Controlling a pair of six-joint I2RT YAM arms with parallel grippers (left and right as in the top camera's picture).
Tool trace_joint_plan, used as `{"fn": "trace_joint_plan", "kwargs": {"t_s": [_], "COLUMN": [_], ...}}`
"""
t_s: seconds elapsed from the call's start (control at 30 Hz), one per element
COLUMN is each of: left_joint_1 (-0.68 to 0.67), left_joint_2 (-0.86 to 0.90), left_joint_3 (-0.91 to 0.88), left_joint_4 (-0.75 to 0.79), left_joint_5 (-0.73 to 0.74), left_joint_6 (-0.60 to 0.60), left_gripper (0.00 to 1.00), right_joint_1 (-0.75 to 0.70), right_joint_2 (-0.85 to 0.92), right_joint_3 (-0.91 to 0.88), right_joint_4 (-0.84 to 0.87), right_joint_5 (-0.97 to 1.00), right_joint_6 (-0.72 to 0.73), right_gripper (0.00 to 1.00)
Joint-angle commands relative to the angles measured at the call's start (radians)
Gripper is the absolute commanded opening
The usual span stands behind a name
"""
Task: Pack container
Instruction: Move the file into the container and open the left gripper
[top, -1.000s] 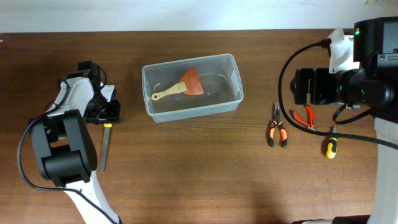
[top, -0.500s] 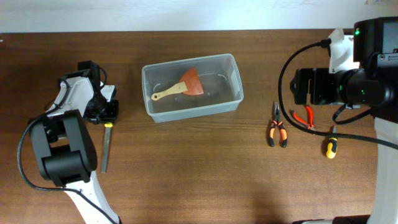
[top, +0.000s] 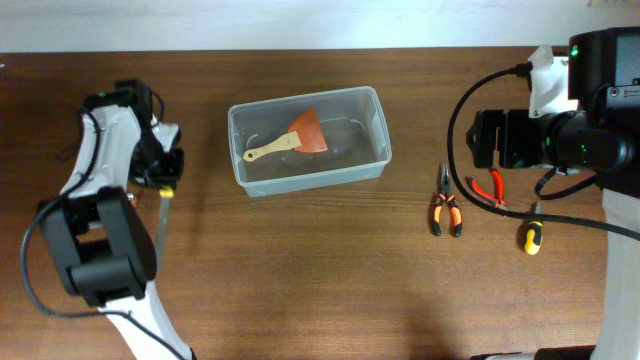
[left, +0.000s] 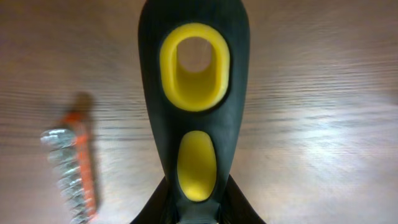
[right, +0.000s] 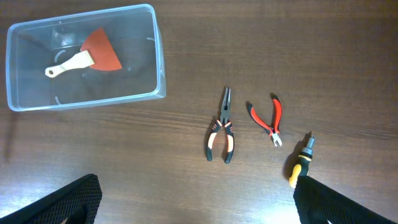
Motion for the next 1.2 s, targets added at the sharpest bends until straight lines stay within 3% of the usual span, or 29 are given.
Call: {"fn": "trace_joint_plan", "kwargs": {"t_s": [0.0, 0.17, 0.33, 0.43, 0.67, 1.07, 1.17], "left_joint_1": [-0.063, -0.235, -0.475, -0.577, -0.672, -0.676, -0.678], "left_joint_2": [-0.156, -0.271, -0.304, -0.27, -0.111, 0.15, 0.181], "left_joint_3": [0.094, 0.196, 0.222, 0.221, 0.221, 0.221, 0.221], "left_joint_4": [-0.014, 0.003, 0.12, 0.214, 0.384, 0.372, 0.364], "left_joint_5": [-0.002, -0.003, -0.005, -0.01, -0.01, -0.068, -0.068], "left_joint_6": [0.088, 0.319, 0.669, 0.752, 0.792, 0.724, 0.69], "left_gripper": [0.02, 0.02, 0.02, 0.02, 0.02, 0.02, 0.07], "right_joint_1": [-0.003, -0.002, -0.002, -0.002, -0.002, -0.002, -0.002], "right_joint_2": [0.002, 0.002, 0.002, 0.002, 0.002, 0.002, 0.002], "right_joint_3": [-0.003, -0.003, -0.003, -0.003, -0.003, -0.003, -0.003], "right_joint_4": [0.0, 0.0, -0.002, -0.008, -0.029, -0.049, -0.054], "right_joint_5": [0.004, 0.0, 0.0, 0.0, 0.0, 0.001, 0.001], "right_joint_6": [-0.006, -0.006, -0.006, -0.006, -0.006, -0.006, -0.006], "right_gripper": [0.99, 0.99, 0.99, 0.99, 0.99, 0.99, 0.99]}}
